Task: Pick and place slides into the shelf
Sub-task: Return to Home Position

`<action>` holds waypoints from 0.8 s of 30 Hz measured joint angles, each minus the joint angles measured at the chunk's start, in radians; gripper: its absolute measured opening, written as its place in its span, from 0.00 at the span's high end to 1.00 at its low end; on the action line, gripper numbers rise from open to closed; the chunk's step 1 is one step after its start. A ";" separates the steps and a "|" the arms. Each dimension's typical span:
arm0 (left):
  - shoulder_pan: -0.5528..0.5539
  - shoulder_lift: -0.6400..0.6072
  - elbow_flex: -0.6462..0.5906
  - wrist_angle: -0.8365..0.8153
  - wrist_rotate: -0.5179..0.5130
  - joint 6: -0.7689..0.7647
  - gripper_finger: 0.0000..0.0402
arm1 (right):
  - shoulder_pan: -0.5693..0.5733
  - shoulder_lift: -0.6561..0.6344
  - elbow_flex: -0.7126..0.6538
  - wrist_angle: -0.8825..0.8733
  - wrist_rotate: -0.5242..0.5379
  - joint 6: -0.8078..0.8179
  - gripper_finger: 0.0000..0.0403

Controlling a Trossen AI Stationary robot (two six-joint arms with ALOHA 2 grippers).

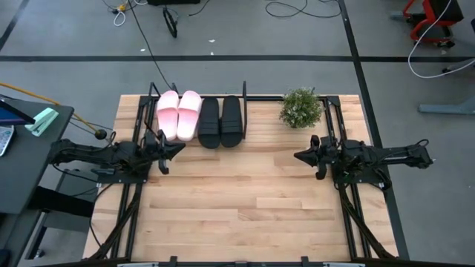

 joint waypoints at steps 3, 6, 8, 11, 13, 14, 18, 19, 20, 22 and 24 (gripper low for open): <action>0.000 0.000 0.000 0.001 0.001 0.056 0.99 | 0.000 0.008 0.000 0.000 0.001 -0.001 0.99; 0.000 0.000 0.000 0.001 0.001 0.068 0.98 | 0.000 0.008 0.000 0.000 0.001 -0.005 0.97; 0.000 0.002 0.000 0.000 0.001 0.067 0.95 | 0.000 0.008 0.000 0.000 0.001 -0.005 0.96; 0.000 0.002 0.000 -0.004 0.001 0.071 0.91 | 0.000 0.008 0.000 -0.001 0.001 -0.002 0.96; 0.000 0.002 0.000 -0.012 0.001 0.116 0.90 | 0.000 0.008 0.000 -0.003 -0.007 -0.059 0.95; 0.000 0.002 0.000 -0.023 0.002 0.150 0.89 | 0.000 0.008 0.000 -0.004 -0.013 -0.116 0.95; -0.003 0.002 0.000 -0.038 0.057 0.282 0.87 | 0.000 0.008 0.000 -0.007 -0.054 -0.381 0.96; -0.003 0.002 0.000 -0.041 0.113 0.325 0.86 | 0.001 0.008 0.000 -0.008 -0.057 -0.410 0.97; -0.003 0.002 0.000 -0.041 0.177 0.348 0.85 | 0.001 0.008 0.000 -0.007 -0.057 -0.417 0.97; -0.004 0.002 0.000 -0.040 0.275 0.321 0.83 | 0.000 0.008 0.000 -0.007 -0.057 -0.398 0.98; -0.003 0.002 0.000 -0.039 0.339 0.298 0.81 | 0.000 0.008 0.000 -0.007 -0.057 -0.356 0.98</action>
